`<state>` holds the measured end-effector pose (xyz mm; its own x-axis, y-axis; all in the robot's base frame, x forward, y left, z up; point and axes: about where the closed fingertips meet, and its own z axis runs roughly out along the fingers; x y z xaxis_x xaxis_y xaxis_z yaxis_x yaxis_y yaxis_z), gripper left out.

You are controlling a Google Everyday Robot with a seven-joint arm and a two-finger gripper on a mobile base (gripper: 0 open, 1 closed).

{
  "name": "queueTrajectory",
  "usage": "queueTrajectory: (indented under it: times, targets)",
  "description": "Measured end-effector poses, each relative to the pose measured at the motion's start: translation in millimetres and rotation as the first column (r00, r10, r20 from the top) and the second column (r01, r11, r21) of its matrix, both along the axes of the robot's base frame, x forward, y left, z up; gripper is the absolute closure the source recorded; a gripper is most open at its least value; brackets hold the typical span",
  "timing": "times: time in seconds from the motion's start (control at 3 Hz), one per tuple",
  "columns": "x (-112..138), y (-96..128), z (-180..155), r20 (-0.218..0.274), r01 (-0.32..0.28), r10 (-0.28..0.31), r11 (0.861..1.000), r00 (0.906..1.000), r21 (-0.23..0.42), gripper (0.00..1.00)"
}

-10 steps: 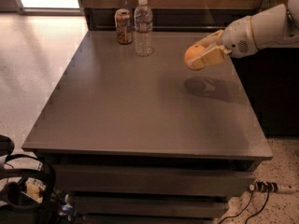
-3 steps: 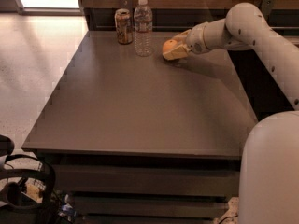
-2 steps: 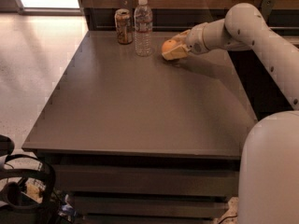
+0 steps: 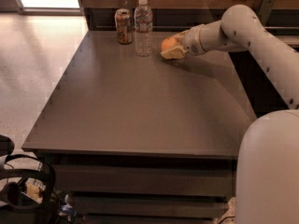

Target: Move orange near water bottle

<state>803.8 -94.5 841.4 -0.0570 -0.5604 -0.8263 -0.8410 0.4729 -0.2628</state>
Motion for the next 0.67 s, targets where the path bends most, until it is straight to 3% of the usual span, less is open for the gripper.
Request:
queueTrajectory:
  times: [0.33, 0.67]
  targets:
    - [0.2, 2.0, -1.4, -0.002, -0.003, 0.003, 1.0, 1.0, 0.0, 0.0]
    - [0.2, 2.2, -1.5, -0.002, -0.003, 0.003, 1.0, 1.0, 0.0, 0.0]
